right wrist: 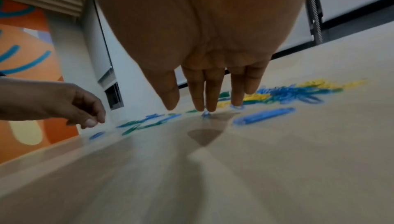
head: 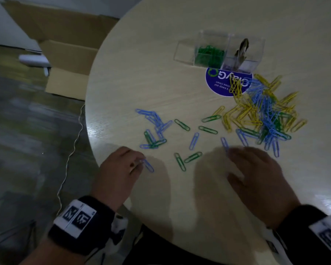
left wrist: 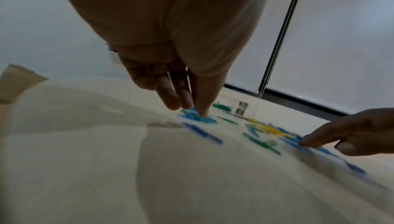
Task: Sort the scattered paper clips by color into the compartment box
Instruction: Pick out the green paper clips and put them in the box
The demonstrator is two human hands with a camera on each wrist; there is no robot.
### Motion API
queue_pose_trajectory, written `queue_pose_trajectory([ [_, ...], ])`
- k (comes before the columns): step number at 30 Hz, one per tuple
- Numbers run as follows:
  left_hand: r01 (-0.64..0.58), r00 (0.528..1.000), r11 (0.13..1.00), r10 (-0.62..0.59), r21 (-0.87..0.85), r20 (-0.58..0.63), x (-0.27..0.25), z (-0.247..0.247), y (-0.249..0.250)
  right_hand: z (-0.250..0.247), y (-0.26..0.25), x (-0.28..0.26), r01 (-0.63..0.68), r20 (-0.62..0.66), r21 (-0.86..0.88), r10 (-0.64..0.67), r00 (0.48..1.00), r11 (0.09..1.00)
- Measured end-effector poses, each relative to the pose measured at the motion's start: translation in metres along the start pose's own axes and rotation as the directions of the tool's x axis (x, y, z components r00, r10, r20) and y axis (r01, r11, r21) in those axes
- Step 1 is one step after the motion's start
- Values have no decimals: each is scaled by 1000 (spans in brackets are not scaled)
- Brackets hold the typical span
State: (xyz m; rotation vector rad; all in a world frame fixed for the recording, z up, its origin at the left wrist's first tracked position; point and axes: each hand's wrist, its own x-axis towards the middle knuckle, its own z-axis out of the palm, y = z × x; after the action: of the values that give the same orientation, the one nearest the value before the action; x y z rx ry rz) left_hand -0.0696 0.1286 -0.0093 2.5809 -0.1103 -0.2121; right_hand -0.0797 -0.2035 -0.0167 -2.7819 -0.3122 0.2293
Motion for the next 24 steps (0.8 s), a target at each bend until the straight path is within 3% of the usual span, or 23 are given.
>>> queue_pose_trajectory([
  [3,-74,993,996,70,43,90,-11,12,-10,16,-10,-25,-2,172,-66,13,985,998],
  [5,-143,983,986,131,86,130,-11,17,-8,21,-16,-34,-3,209,-68,17,978,998],
  [8,-223,967,973,212,65,144,-3,17,-2,16,-24,-35,-10,184,-66,22,983,998],
  [10,-254,964,967,250,37,86,8,11,-2,6,-26,-28,-28,102,-26,30,994,999],
  [13,-252,966,960,257,126,-30,32,-3,-11,-6,-24,-2,-20,-26,41,21,999,999],
  [15,-279,958,938,286,204,-6,47,-9,-20,-9,-21,24,37,-89,41,-33,995,998],
  [19,-342,940,876,314,339,136,72,-14,-32,-2,-15,76,31,-37,-46,-32,999,998],
  [24,-285,957,881,284,378,61,89,-20,-31,6,-10,103,19,-8,-137,-21,1000,990],
])
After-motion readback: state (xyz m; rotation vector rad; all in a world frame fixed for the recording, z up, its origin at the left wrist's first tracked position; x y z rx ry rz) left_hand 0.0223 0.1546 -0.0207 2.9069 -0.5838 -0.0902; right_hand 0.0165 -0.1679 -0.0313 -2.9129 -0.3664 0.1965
